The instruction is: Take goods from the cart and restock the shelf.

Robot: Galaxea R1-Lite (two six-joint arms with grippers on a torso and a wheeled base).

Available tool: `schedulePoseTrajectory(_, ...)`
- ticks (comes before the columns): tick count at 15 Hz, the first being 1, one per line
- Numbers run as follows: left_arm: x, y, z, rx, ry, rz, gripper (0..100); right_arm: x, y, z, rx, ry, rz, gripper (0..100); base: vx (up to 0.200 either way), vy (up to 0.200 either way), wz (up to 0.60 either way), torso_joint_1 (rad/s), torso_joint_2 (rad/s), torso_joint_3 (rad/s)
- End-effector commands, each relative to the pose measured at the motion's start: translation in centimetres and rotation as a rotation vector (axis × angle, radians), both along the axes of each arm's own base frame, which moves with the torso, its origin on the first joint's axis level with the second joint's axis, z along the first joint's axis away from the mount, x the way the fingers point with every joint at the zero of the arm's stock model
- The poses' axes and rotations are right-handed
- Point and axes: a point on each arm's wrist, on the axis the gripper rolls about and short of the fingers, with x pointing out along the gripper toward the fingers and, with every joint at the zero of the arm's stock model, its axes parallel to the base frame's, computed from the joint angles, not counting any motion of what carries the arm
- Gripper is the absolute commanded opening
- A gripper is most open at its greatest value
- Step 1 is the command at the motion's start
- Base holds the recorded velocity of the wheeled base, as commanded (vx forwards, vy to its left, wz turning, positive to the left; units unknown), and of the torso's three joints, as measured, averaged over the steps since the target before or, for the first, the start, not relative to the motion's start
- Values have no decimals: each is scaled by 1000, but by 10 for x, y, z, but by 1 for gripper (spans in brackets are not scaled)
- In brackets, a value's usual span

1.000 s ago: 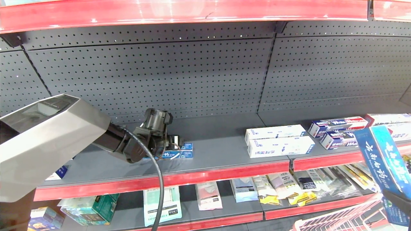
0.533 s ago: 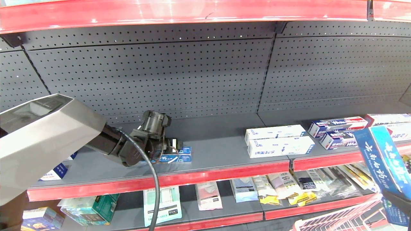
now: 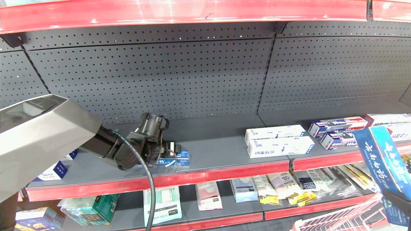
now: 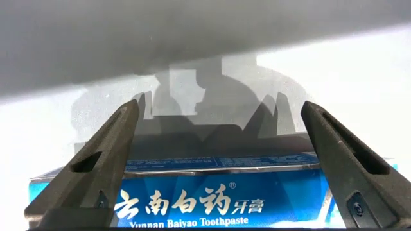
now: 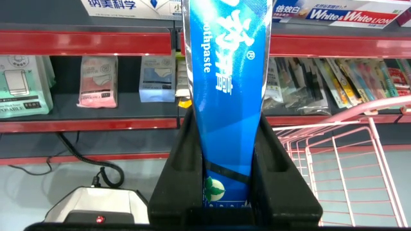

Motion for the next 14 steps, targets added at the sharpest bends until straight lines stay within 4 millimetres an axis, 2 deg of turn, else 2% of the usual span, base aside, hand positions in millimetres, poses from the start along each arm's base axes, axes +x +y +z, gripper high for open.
schedulePoseTrajectory(1,-1,1,0,-1,1,2,100,0,0,0,0,1,1,0,0,0,0,0,0,0)
schedulePoseTrajectory(14,-8,6,2,11,14,15,100,0,0,0,4,2,6,0,0,0,0,0,0,0)
